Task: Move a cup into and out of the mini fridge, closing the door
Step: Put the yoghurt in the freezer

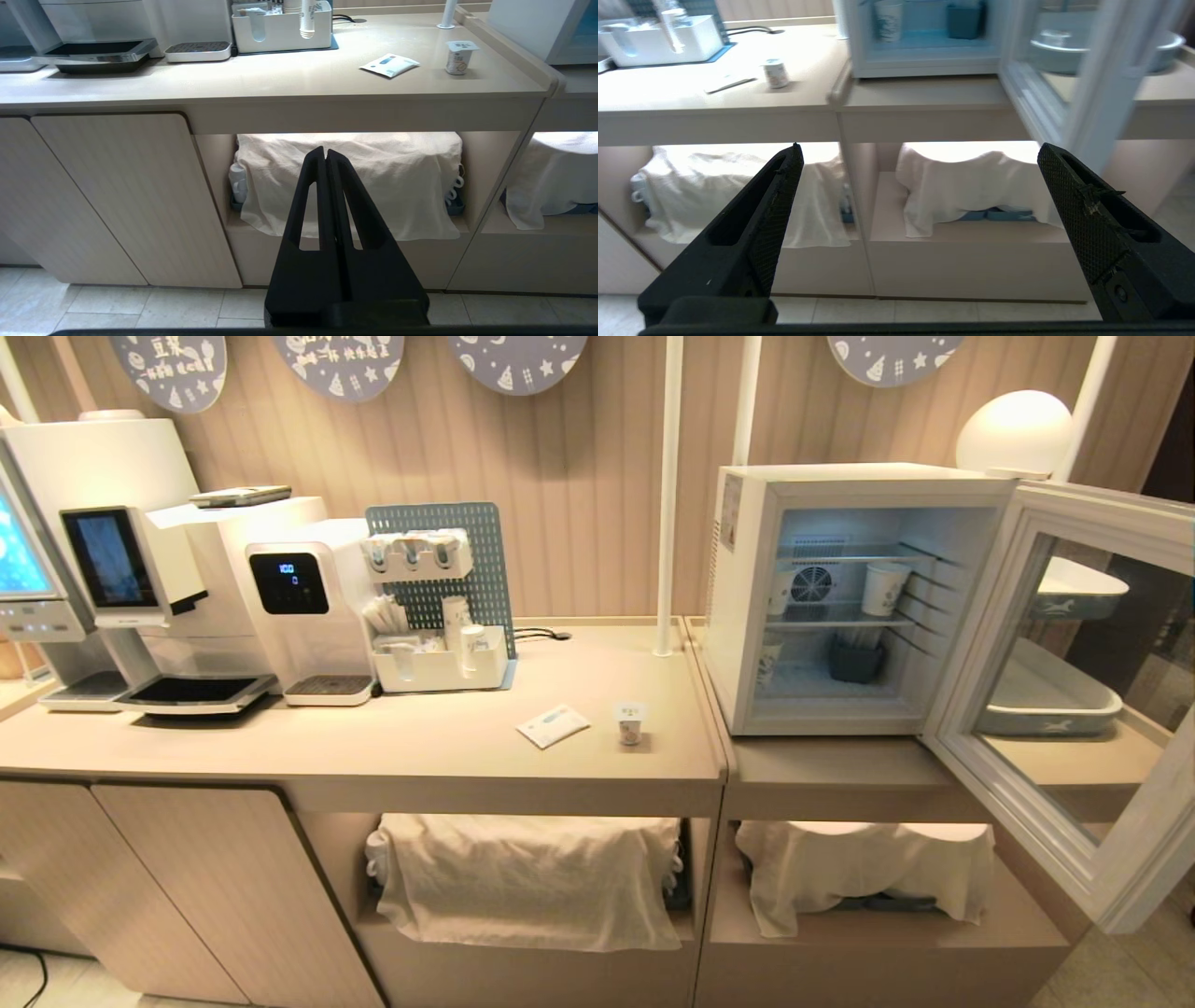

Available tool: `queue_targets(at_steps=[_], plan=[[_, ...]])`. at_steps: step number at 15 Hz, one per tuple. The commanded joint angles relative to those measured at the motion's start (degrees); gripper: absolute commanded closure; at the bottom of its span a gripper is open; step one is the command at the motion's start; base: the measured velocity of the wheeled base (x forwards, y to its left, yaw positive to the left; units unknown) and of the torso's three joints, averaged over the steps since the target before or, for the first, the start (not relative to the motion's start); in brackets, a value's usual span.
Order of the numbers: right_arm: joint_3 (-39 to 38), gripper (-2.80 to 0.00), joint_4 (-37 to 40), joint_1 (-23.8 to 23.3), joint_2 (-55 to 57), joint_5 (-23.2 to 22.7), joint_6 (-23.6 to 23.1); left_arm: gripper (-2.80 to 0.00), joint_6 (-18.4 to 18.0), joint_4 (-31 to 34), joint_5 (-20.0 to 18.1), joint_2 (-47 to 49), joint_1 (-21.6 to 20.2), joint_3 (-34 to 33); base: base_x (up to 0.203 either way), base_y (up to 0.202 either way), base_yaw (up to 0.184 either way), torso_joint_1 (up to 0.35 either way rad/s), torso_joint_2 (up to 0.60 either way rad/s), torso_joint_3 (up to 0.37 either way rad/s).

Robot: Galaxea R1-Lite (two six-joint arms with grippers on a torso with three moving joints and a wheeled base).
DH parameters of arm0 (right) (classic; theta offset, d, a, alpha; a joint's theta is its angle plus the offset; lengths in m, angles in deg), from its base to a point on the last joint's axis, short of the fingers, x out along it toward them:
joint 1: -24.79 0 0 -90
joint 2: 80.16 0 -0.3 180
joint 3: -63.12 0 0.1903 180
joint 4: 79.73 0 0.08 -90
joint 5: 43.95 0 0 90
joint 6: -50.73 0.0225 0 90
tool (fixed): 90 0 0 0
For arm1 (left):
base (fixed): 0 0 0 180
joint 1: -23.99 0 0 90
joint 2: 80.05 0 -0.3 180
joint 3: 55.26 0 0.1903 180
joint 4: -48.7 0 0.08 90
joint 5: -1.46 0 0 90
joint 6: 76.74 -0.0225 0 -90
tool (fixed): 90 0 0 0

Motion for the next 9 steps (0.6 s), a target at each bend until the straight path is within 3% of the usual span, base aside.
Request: queue_targets(at_steps=[1, 9], plan=[[-0.01, -2.8, 0.01, 0.0, 0.08, 0.0, -0.04, 0.0, -0.03, 0.0, 0.02, 0.07, 0.02, 0.0, 0.0, 0.192, 0.001, 0.004, 0.0, 0.001], [-0.01, -2.8, 0.01, 0.0, 0.08, 0.0, -0.04, 0.0, 0.32, -0.09, 0.02, 0.07, 0.02, 0.0, 0.0, 0.179, 0.0, 0.003, 0.0, 0.002]])
